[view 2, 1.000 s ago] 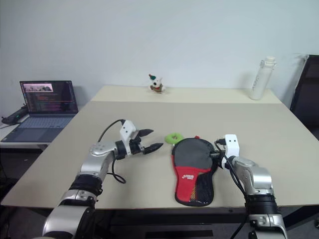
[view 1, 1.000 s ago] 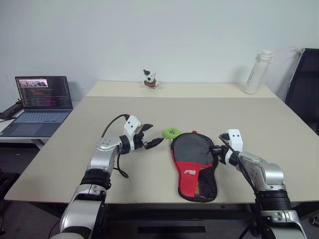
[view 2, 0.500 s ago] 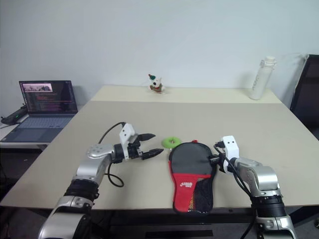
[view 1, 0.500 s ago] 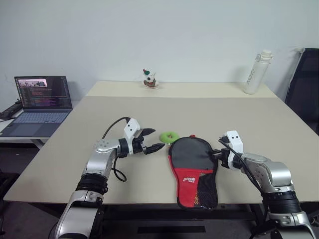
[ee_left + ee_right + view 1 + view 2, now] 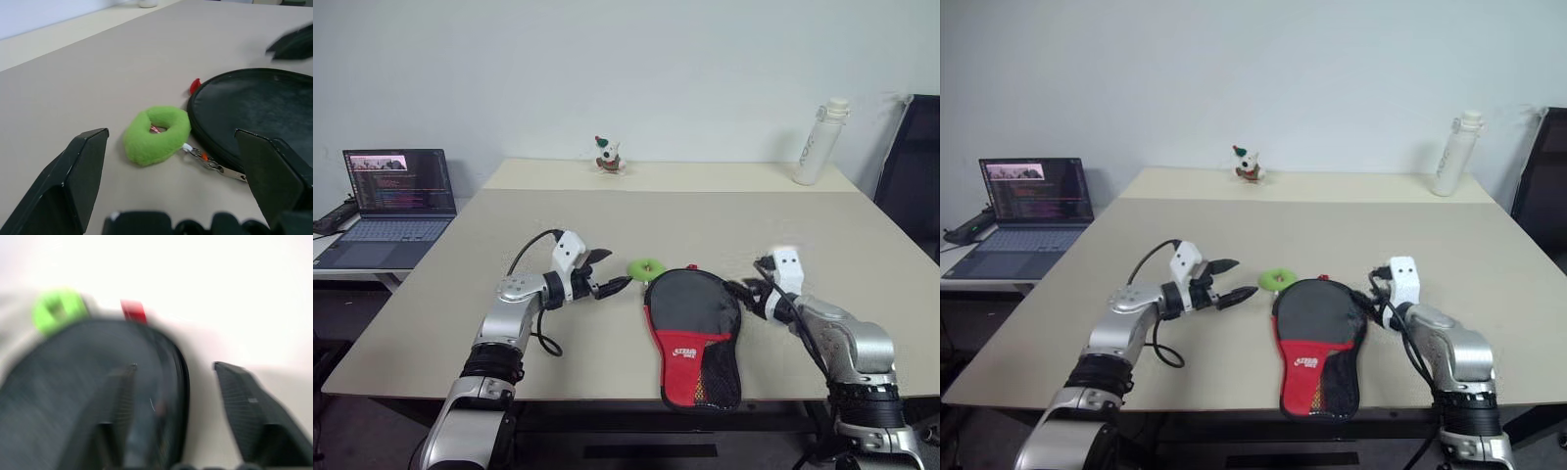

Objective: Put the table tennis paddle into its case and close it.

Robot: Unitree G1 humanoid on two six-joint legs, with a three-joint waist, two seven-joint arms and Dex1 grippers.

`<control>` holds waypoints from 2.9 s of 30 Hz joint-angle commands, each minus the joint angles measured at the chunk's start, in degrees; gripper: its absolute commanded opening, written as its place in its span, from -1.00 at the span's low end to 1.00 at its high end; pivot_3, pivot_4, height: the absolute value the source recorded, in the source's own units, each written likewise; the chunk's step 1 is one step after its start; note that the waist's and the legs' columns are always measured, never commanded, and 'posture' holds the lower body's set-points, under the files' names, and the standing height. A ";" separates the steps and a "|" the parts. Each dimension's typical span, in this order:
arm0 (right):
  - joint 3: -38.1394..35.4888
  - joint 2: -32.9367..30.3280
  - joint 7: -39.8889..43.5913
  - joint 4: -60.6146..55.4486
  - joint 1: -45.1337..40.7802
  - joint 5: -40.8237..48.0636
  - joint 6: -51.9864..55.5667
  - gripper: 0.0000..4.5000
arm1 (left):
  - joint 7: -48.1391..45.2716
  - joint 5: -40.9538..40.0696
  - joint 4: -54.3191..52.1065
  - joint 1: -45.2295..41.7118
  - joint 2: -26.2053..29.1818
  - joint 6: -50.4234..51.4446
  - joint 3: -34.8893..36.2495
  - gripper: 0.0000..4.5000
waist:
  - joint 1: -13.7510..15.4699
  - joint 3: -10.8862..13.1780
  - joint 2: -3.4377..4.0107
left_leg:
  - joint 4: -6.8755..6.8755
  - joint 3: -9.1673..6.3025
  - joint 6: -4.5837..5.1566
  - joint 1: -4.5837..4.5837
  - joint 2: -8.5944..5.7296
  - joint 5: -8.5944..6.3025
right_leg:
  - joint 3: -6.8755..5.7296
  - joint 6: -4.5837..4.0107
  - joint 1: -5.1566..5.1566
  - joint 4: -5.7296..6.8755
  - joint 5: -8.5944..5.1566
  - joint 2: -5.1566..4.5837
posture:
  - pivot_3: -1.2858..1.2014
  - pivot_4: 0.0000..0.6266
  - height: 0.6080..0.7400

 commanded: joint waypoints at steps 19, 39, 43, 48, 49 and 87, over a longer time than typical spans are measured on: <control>22.04 -6.02 8.64 -4.46 5.39 -4.70 -6.18 0.99 | 16.73 7.56 35.66 -22.55 -8.06 0.08 -1.08 1.00 | 0.09 0.00 -0.06 | 0.05 -0.01 0.00 -0.07 -0.06 0.00 | -0.05 0.03 0.02 -0.10 0.00 -0.02 | 0.03 -0.52 1.00; 22.33 -3.81 5.98 -4.06 4.92 -8.43 -6.24 0.99 | 15.27 10.01 41.94 -25.66 -15.26 4.96 -0.76 1.00 | 0.17 0.00 -0.07 | 0.05 -0.02 -0.01 -0.08 -0.08 0.00 | -0.05 0.04 0.02 -0.09 0.00 -0.03 | 0.03 -0.52 1.00; 22.82 -3.33 5.74 -3.12 4.04 -9.87 -8.15 1.00 | 16.34 10.25 41.87 -25.09 -15.18 4.88 -0.42 0.75 | 0.18 0.00 -0.07 | 0.05 -0.02 -0.01 -0.08 -0.09 0.00 | -0.05 0.04 0.02 -0.10 0.00 -0.04 | 0.03 -0.52 1.00; 24.69 -2.48 6.10 0.10 2.24 -12.19 -11.44 1.00 | 18.26 10.51 41.82 -24.82 -14.79 4.71 0.05 0.00 | 0.15 0.00 -0.07 | 0.05 -0.02 -0.01 -0.05 -0.08 0.00 | -0.05 0.04 0.02 -0.05 0.00 -0.03 | 0.03 -0.52 1.00; 25.47 -2.52 6.28 1.64 1.81 -12.96 -12.12 1.00 | 19.23 10.60 41.83 -24.78 -14.67 4.54 0.13 -0.20 | 0.15 0.00 -0.07 | 0.05 -0.02 -0.01 -0.05 -0.08 0.00 | -0.05 0.04 0.02 -0.06 0.00 -0.03 | 0.03 -0.52 1.00; 36.54 0.30 11.88 4.58 9.83 -17.79 -6.18 1.00 | 36.57 33.43 45.14 -38.70 -26.90 -16.66 -16.60 -0.96 | 0.06 -0.45 -0.15 | 0.12 0.00 -0.04 0.07 -0.07 0.02 | -0.02 0.09 0.11 -0.01 0.02 -0.02 | 0.03 -0.52 1.00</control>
